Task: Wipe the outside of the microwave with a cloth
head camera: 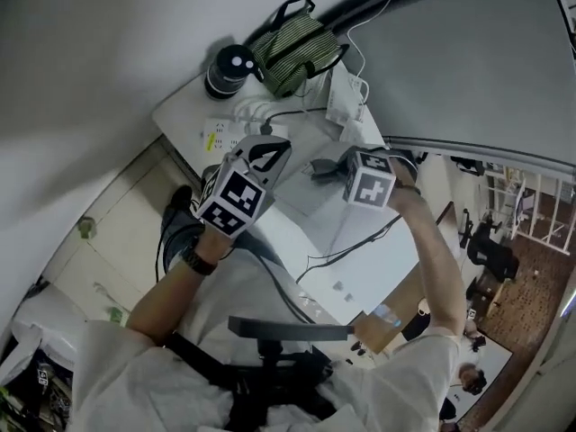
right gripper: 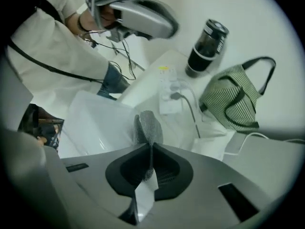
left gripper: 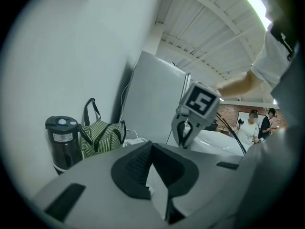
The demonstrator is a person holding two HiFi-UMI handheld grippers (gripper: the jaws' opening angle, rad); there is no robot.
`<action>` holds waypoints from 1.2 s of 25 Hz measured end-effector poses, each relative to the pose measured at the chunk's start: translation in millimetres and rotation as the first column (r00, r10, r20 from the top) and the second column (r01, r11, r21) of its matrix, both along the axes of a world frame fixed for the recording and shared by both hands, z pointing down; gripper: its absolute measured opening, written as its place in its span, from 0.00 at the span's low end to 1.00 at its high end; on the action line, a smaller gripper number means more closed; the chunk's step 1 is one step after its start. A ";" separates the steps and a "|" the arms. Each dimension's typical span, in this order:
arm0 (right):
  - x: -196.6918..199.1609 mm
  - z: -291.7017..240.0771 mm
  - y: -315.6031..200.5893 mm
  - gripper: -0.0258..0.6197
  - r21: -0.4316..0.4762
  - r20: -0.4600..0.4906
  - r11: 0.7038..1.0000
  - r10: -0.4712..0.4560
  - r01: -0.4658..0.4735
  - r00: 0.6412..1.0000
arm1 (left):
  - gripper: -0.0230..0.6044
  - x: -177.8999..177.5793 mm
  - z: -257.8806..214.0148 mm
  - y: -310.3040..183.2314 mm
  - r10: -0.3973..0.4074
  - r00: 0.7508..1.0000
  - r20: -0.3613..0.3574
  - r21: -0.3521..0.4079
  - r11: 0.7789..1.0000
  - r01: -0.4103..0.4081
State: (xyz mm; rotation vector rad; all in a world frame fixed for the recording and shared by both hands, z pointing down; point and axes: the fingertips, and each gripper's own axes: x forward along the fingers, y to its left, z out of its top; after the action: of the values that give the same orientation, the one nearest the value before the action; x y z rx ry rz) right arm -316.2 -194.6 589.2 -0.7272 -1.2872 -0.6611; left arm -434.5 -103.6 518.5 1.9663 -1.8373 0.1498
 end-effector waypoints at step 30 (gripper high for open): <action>-7.5 80.3 21.8 0.09 -0.079 -0.308 0.976 -0.218 0.204 0.926 | 0.07 9.5 41.0 35.0 0.041 0.998 -0.057 -0.070 0.997 -0.045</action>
State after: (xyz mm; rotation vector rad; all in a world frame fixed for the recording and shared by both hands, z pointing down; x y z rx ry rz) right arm -323.7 -172.8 669.5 -0.9776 -0.9389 -0.6590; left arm -425.0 -68.6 559.5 1.9423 -1.7318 0.1704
